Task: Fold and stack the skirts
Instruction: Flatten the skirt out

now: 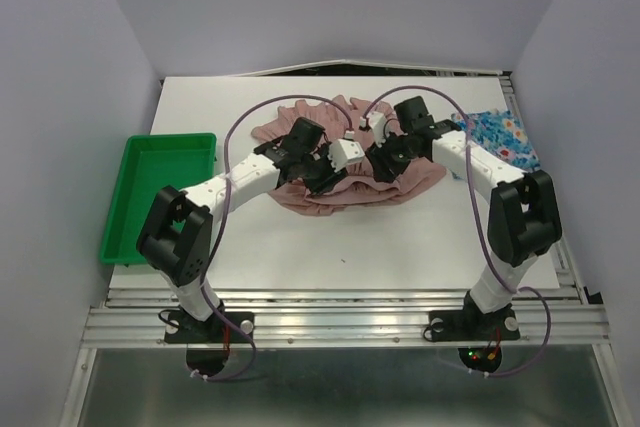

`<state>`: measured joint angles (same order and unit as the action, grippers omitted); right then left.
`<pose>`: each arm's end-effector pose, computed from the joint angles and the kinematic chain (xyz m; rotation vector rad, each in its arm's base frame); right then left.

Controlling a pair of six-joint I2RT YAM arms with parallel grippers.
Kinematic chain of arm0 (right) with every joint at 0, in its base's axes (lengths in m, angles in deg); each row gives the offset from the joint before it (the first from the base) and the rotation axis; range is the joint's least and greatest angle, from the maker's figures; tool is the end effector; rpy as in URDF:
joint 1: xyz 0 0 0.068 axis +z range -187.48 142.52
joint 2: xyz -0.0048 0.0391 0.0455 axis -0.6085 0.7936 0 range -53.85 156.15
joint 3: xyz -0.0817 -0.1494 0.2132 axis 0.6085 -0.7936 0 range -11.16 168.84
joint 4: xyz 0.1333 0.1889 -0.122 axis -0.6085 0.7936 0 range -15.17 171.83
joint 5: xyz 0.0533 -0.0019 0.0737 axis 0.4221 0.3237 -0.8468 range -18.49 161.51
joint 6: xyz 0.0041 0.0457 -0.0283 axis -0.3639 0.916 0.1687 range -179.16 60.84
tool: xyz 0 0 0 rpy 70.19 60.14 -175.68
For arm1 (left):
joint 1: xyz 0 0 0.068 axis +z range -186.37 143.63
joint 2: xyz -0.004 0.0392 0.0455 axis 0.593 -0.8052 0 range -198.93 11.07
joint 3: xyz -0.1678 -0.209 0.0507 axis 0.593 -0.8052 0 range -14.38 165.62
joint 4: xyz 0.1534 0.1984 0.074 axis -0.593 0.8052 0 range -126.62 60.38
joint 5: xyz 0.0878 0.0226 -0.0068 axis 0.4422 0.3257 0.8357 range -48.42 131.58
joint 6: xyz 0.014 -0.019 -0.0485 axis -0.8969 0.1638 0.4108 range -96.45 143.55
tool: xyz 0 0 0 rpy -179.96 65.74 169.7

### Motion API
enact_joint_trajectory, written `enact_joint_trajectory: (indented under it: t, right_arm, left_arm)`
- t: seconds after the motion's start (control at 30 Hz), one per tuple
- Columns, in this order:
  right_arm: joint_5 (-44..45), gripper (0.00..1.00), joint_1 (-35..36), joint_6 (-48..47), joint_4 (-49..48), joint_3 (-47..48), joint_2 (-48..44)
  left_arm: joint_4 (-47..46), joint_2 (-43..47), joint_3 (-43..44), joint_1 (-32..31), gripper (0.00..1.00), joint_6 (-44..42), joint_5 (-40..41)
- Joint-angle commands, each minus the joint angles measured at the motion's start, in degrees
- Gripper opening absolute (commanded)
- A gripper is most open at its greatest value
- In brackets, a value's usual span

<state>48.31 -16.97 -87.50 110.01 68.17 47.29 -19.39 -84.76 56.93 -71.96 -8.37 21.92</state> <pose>0.3500 0.1459 0.2477 -1.1744 2.2176 0.4623 0.2979 -0.2278 0.2573 1.4124 1.7955 -0.4271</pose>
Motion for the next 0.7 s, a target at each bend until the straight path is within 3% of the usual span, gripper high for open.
enact_joint_trajectory:
  t: [0.0, 0.23, 0.37, 0.43, 0.53, 0.67]
  right_arm:
    - [7.5, 0.57, 1.8, 0.0, -2.5, -5.3, -2.9]
    - [11.7, 0.63, 2.9, -1.8, -3.1, -8.3, -2.4]
    - [16.1, 0.6, 3.4, -2.6, -6.5, -11.6, -3.0]
    - [17.7, 0.54, 3.4, -3.1, -8.3, -12.4, -3.2]
    - [20.5, 0.46, 3.4, -4.3, -9.9, -13.8, -3.8]
    - [22.9, 0.27, 3.4, -4.8, -11.4, -14.5, -5.5]
  left_arm:
    - [-1.0, -1.0, -3.1, -0.8, 0.55, 0.2, 4.0]
    - [-1.4, -4.2, -5.1, -2.2, 0.6, -0.5, 12.5]
    - [-3.4, -5.1, -6.3, -2.3, 0.59, -0.3, 16.0]
    - [-3.8, -5.2, -6.3, -2.3, 0.56, -0.3, 16.7]
    - [-5.2, -4.8, -6.8, -2.3, 0.42, 0.0, 19.0]
    - [-6.9, -2.6, -7.1, -1.6, 0.1, 1.4, 21.9]
